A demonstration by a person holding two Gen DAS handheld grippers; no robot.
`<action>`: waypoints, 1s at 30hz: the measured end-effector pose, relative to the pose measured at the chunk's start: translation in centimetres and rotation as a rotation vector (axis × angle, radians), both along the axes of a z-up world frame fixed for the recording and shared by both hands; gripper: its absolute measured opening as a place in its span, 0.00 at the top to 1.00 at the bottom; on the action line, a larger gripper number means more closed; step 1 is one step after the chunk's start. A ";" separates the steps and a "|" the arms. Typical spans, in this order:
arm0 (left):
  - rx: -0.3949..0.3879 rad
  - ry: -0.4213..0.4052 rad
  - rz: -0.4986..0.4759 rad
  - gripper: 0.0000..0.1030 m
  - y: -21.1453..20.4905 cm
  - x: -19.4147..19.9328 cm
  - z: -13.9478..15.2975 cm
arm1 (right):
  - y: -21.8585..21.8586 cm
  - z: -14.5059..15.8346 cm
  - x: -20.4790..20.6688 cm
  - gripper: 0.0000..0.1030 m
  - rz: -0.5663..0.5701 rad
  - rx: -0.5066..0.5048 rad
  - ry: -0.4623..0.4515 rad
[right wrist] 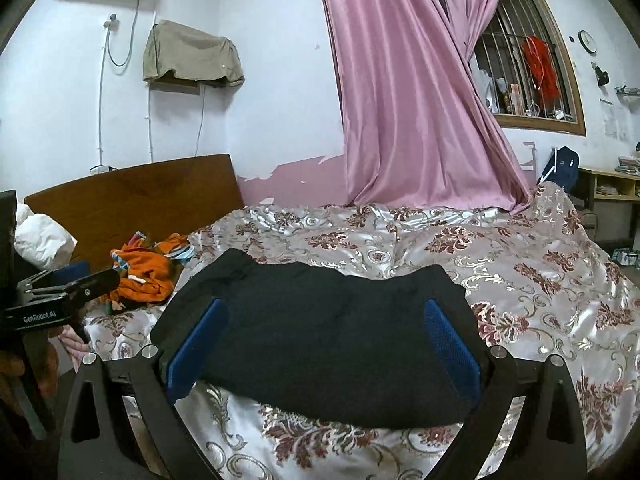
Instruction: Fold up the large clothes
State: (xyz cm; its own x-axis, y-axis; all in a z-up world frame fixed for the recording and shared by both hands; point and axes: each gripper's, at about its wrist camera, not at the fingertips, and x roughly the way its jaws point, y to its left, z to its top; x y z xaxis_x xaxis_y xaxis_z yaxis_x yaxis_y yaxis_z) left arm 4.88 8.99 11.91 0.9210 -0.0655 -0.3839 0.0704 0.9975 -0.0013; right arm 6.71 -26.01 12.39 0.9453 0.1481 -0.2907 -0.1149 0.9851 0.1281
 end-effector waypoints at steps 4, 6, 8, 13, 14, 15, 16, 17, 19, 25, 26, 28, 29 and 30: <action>0.007 0.006 0.006 0.00 -0.6 -1.1 -2.0 | 0.3 -1.5 -1.3 0.05 -0.016 -0.018 0.002; 0.012 0.012 0.007 0.00 -0.9 -1.4 -2.9 | 0.5 -2.1 -1.9 0.05 -0.030 -0.029 0.001; 0.017 0.019 0.007 0.00 -1.1 -1.7 -3.7 | 0.4 -2.9 -2.5 0.05 -0.046 -0.025 -0.006; 0.007 0.025 -0.006 0.00 -1.3 -2.4 -5.7 | 0.5 -4.2 -3.5 0.03 -0.066 -0.037 0.004; 0.011 0.027 -0.004 0.00 -1.4 -2.5 -6.0 | 0.5 -4.4 -3.6 0.02 -0.066 -0.039 0.007; 0.015 0.030 -0.003 0.00 -1.6 -2.6 -6.4 | 0.5 -4.8 -3.8 0.02 -0.066 -0.039 0.013; 0.024 0.039 0.000 0.00 -1.6 -2.6 -6.8 | 0.6 -5.0 -3.9 0.02 -0.066 -0.039 0.020; 0.029 0.044 0.001 0.00 -1.6 -2.7 -7.1 | 0.7 -5.3 -4.0 0.02 -0.063 -0.041 0.031; 0.039 0.051 0.008 0.00 -1.8 -2.8 -7.9 | 0.8 -6.0 -3.9 0.02 -0.059 -0.048 0.053; 0.043 0.058 0.018 0.00 -1.9 -2.8 -9.2 | 1.5 -7.9 -3.3 0.02 -0.039 -0.087 0.126; 0.052 0.059 0.019 0.00 -2.0 -2.8 -9.5 | 1.6 -8.1 -3.1 0.02 -0.041 -0.094 0.138; 0.067 0.067 0.019 0.00 -2.2 -2.6 -9.8 | 1.4 -8.6 -2.7 0.02 -0.042 -0.093 0.161; 0.070 0.079 0.014 0.00 -2.4 -2.5 -10.1 | 1.4 -8.7 -2.6 0.02 -0.042 -0.089 0.167; 0.067 0.084 0.009 0.00 -2.5 -2.5 -10.2 | 1.3 -8.9 -2.4 0.02 -0.043 -0.085 0.175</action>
